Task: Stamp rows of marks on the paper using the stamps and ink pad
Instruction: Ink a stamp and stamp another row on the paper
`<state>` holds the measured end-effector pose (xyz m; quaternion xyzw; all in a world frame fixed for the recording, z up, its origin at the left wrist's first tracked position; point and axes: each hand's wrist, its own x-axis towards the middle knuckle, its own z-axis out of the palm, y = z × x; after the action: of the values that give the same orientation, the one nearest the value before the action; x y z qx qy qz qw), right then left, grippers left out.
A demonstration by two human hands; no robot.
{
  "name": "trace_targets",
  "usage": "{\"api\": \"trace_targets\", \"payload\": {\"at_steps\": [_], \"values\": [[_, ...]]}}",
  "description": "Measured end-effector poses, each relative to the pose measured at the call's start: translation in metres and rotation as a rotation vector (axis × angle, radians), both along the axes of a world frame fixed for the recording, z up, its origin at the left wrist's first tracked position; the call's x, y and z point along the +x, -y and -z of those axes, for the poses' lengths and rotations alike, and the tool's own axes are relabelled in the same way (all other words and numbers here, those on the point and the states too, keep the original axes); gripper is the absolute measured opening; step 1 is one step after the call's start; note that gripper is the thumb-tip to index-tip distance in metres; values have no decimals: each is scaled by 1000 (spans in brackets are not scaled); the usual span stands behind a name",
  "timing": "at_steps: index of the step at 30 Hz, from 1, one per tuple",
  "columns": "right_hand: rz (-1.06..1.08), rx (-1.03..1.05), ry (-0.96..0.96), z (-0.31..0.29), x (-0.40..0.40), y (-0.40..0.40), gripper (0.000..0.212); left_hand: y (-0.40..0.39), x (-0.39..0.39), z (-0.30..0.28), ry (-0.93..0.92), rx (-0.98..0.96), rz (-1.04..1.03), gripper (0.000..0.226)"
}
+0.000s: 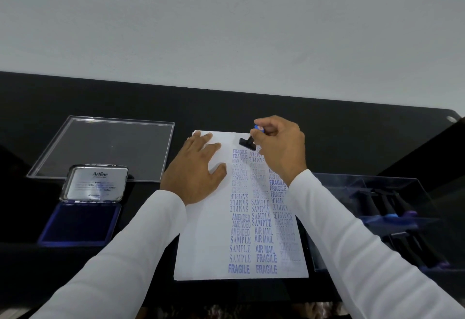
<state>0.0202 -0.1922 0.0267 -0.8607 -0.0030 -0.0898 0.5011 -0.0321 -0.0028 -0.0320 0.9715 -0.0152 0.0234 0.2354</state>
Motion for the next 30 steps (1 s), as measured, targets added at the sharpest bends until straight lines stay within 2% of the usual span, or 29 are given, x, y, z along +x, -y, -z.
{"api": "trace_targets", "payload": {"at_steps": [6,10,30], "values": [[174,148,-40,-1,-2,10,12,0,-1,0,-5,-4,-3,61],[235,173,-47,-2,-4,13,14,-1,-1,1,3,-7,-2,60],[267,188,-65,0,-6,15,14,-1,-2,-1,11,-21,3,58]]}}
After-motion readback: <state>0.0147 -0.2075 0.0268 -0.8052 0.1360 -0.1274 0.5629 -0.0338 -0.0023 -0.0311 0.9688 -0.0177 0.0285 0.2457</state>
